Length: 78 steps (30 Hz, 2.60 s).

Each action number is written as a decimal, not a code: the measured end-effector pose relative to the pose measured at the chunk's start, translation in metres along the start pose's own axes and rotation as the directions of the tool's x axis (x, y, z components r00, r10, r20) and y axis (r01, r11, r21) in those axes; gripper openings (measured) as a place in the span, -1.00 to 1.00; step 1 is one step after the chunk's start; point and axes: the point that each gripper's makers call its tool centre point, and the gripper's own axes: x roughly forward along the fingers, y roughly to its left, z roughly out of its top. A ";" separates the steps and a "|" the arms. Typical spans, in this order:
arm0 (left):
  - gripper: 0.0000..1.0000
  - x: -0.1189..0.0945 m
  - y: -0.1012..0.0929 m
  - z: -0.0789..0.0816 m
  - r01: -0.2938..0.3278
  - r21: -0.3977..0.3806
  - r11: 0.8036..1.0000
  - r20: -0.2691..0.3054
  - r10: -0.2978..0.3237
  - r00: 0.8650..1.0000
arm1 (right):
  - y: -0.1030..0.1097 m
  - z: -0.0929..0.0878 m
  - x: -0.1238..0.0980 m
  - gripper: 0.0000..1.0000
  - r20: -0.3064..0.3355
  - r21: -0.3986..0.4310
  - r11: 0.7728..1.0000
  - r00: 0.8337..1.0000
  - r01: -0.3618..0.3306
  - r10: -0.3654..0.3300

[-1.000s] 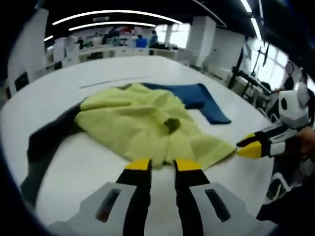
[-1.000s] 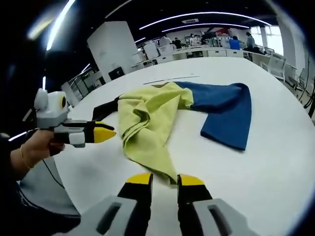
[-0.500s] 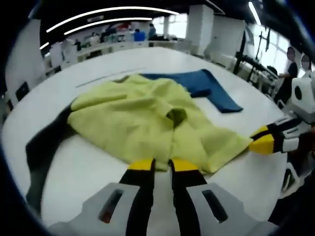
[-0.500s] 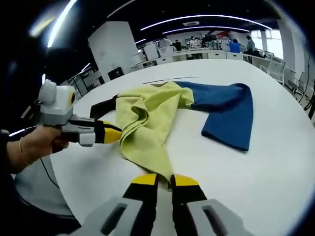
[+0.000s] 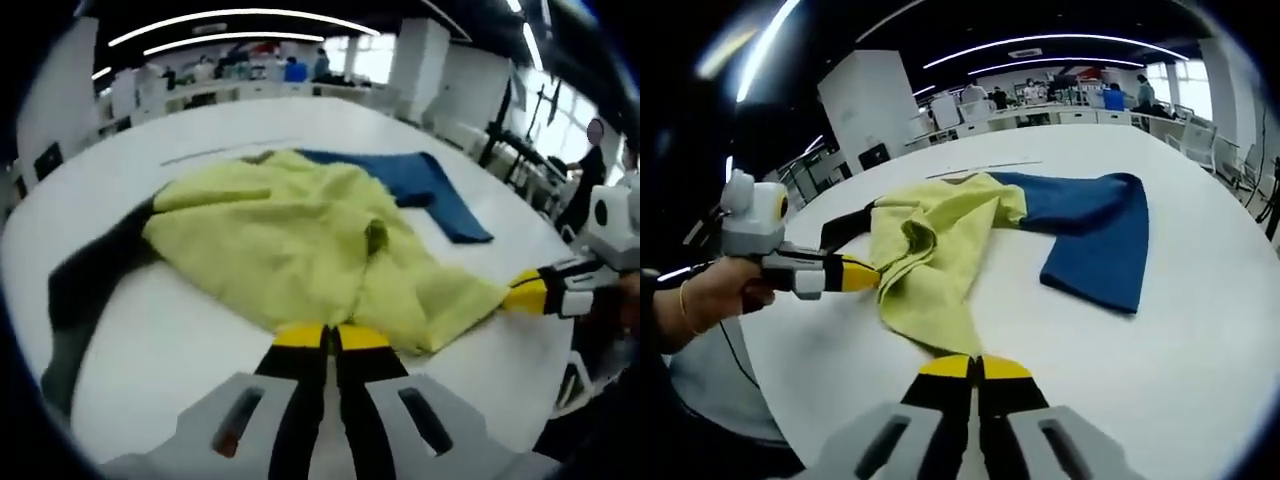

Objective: Fold the garment on the visible template until the final outline fits inside the template.

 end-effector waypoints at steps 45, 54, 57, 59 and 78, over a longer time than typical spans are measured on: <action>-1.00 -0.154 0.051 -0.001 0.060 0.026 0.998 0.048 -0.061 0.997 | -0.011 0.060 -0.066 -1.00 0.193 0.038 0.998 0.979 0.051 -0.058; -1.00 -0.170 0.033 -0.024 0.093 0.059 0.994 -0.028 -0.092 0.995 | -0.007 0.043 -0.075 -1.00 0.150 0.019 0.999 0.988 0.040 -0.042; -1.00 -0.173 0.035 -0.036 0.084 0.049 0.995 -0.062 -0.081 0.995 | -0.007 0.030 -0.075 -1.00 0.113 0.002 0.999 0.992 0.051 -0.051; -1.00 -0.172 0.038 -0.044 0.083 0.036 0.996 -0.079 -0.080 0.994 | -0.006 0.023 -0.075 -1.00 0.098 0.001 0.999 0.994 0.053 -0.052; -1.00 -0.170 0.041 -0.114 0.017 -0.037 0.999 -0.263 -0.026 0.964 | -0.007 -0.039 -0.069 -1.00 -0.053 0.064 0.995 0.996 0.072 -0.069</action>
